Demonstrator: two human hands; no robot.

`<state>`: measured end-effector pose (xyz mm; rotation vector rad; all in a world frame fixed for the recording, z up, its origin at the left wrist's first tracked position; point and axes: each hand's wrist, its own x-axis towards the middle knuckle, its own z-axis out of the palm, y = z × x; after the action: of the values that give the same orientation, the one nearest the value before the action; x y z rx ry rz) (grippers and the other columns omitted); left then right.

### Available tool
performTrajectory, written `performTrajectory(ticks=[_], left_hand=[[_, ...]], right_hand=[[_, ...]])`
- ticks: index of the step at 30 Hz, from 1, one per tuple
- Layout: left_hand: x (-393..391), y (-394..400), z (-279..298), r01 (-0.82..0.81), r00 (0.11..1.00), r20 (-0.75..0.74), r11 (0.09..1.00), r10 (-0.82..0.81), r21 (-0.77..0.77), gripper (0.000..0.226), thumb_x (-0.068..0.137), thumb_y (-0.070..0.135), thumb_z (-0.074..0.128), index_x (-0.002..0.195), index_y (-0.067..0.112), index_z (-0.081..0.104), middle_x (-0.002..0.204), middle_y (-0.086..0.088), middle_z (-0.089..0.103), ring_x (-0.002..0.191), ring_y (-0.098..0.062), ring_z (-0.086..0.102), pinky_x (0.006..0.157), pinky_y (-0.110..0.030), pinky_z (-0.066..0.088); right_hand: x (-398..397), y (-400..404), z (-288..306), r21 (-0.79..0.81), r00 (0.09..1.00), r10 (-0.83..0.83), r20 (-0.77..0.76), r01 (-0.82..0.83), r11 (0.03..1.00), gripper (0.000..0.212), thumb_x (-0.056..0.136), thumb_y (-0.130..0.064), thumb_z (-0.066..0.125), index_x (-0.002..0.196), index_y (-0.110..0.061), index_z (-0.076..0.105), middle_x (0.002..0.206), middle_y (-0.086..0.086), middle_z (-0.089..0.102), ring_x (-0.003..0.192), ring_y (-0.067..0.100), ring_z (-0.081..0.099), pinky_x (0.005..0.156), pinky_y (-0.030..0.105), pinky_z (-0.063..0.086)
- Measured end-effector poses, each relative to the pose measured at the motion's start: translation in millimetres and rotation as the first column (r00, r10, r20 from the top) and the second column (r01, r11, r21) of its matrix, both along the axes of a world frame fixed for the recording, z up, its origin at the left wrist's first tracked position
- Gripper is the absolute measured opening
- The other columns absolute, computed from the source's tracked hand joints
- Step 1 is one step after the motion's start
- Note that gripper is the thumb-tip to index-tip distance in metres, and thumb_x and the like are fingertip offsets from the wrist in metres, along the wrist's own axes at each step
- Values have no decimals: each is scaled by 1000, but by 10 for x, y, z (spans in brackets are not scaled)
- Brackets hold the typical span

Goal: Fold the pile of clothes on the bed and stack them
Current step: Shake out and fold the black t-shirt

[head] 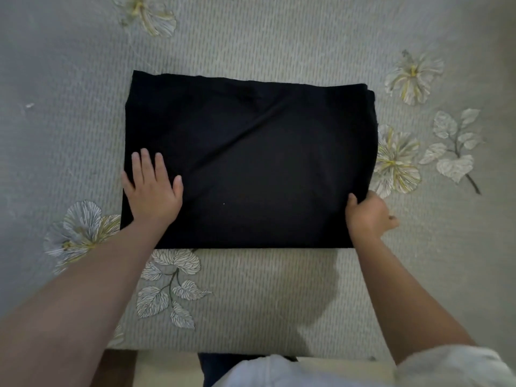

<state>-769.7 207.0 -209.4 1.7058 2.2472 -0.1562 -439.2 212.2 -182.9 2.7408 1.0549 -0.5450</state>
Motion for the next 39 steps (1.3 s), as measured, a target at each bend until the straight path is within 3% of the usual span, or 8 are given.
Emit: performTrajectory(ticks=[6,14,19,22,29,33,35,39], left_hand=[[154,-221,308,79,996,-29,995,-81,-59,59,93,31,43,144,6,24,154,-17,7,143,-30,-1,112,-51,2],[-555,-867,696,-103,993,31,979,110,-177,60,92,24,46,143,8,21,154,-17,6,142,-31,0,113,-48,6],[-1217,-1352,726,-238,966,58,951,254,-195,54,86,16,52,136,2,35,146,-24,22,136,-37,16,107,-48,18],[-1493,-1489,682,-231,966,56,937,254,-261,53,87,19,52,134,1,36,143,-24,27,134,-38,20,106,-46,22],[-1425,-1283,548,-26,957,287,998,43,-63,54,91,20,49,140,5,31,149,-14,25,140,-26,15,115,-34,7],[-1119,-978,474,160,921,350,985,-171,59,66,91,32,52,145,12,21,152,-9,18,141,-23,12,114,-29,6],[-995,-834,399,148,926,347,989,-148,27,65,92,32,51,146,18,18,150,-13,17,138,-27,21,112,-33,21],[-948,-594,328,43,897,441,999,-40,3,42,93,19,50,134,14,45,124,-13,48,110,-25,50,88,-29,40]], right_hand=[[-211,117,409,174,990,139,8,-138,975,28,95,-22,43,101,-2,60,105,16,62,95,31,56,90,38,31],[-1811,201,1073,539,766,631,-126,-481,691,26,95,-19,43,108,-2,57,103,14,58,89,28,56,67,26,34],[-3088,101,756,333,600,691,-403,-608,721,46,95,-21,44,137,-7,34,127,17,46,112,32,49,86,36,41],[-3338,-207,507,196,398,709,-582,-777,598,57,94,-20,45,145,-11,21,141,17,33,125,32,38,99,39,38],[-2589,-618,370,351,555,770,-315,-686,637,44,86,-6,54,130,-3,49,132,14,49,125,28,41,106,34,32],[-2131,-800,253,-69,491,848,-198,-870,488,59,89,-32,54,143,-22,31,152,0,21,142,22,11,115,43,7],[-2062,-823,225,-98,474,869,-143,-881,464,51,88,-24,57,137,-18,43,149,5,31,140,26,23,113,45,16],[-1992,-747,168,230,438,890,125,-886,403,31,44,10,84,70,-2,72,75,14,68,66,33,67,62,43,54]])
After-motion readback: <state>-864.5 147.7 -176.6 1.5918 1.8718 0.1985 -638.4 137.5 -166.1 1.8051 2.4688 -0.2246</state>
